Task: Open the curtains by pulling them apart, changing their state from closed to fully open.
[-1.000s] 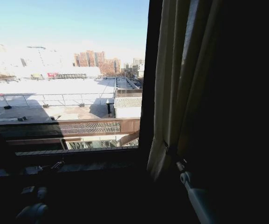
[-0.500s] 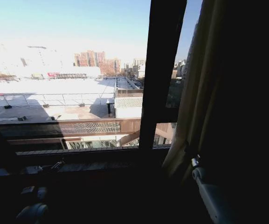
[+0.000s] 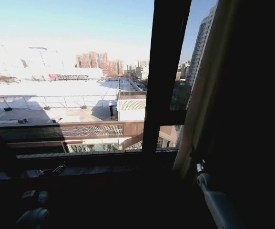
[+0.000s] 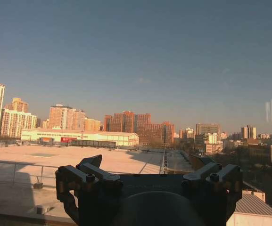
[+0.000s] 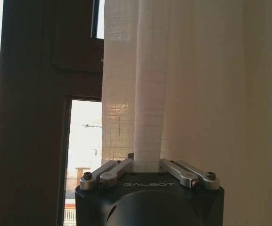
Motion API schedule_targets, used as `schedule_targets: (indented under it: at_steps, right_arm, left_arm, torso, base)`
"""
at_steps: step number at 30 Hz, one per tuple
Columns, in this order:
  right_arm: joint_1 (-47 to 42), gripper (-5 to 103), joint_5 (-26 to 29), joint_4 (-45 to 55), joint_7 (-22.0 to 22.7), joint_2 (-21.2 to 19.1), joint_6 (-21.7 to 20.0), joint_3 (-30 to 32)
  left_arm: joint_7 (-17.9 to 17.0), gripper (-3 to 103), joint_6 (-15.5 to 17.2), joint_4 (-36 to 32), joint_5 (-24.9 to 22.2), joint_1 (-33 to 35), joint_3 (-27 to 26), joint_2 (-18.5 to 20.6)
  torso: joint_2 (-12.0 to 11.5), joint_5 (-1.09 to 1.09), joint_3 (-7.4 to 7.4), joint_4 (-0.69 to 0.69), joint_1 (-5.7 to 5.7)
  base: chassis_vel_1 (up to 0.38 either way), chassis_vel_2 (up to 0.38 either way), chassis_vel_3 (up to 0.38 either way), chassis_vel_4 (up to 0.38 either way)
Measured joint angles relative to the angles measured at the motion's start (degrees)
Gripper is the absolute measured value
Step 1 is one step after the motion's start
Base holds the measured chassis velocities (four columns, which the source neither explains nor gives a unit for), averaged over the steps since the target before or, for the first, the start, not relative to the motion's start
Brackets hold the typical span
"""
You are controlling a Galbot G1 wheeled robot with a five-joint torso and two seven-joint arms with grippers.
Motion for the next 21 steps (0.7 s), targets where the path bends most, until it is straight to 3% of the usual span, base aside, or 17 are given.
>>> schedule_targets:
  at_steps: [3,5,7,14,17,21]
  right_arm:
    - [-2.7,22,2.2,4.9,-3.7,0.3,-0.5,-1.5]
    - [-3.4,22,2.9,6.2,-4.5,0.4,-0.9,-1.8]
    - [-4.8,33,3.8,8.6,-5.7,0.7,-0.5,-2.6]
    - [-7.3,60,2.2,12.3,-2.6,1.2,-0.9,-3.0]
    - [-8.6,65,2.0,13.8,-1.7,1.2,-1.0,-2.8]
    - [-11.3,87,2.0,16.8,-1.1,1.0,-1.6,-2.1]
  left_arm:
    - [0.0,100,0.0,0.0,0.0,0.0,0.0,0.0]
    - [0.0,100,0.0,0.0,0.0,0.0,0.0,0.0]
    - [0.0,100,0.0,0.0,0.0,0.0,0.0,0.0]
    - [0.0,100,0.0,0.0,0.0,0.0,0.0,0.0]
    - [0.0,100,0.0,0.0,0.0,0.0,0.0,0.0]
    - [0.0,100,0.0,0.0,0.0,0.0,0.0,0.0]
  torso:
    - [0.0,-0.01,0.0,0.0,0.0]
    - [0.0,-0.01,0.0,0.0,0.0]
    - [0.0,-0.04,0.0,0.0,0.0]
    - [0.0,-0.02,0.0,0.0,0.0]
    - [0.0,-0.02,0.0,0.0,0.0]
    - [0.0,-0.03,-0.01,0.0,0.0]
  base:
    - [0.0,0.0,0.0,0.0]
    - [0.0,0.0,0.0,0.0]
    - [0.0,0.0,0.0,0.0]
    - [0.0,0.0,0.0,0.0]
    - [0.0,0.0,0.0,0.0]
    - [0.0,0.0,0.0,0.0]
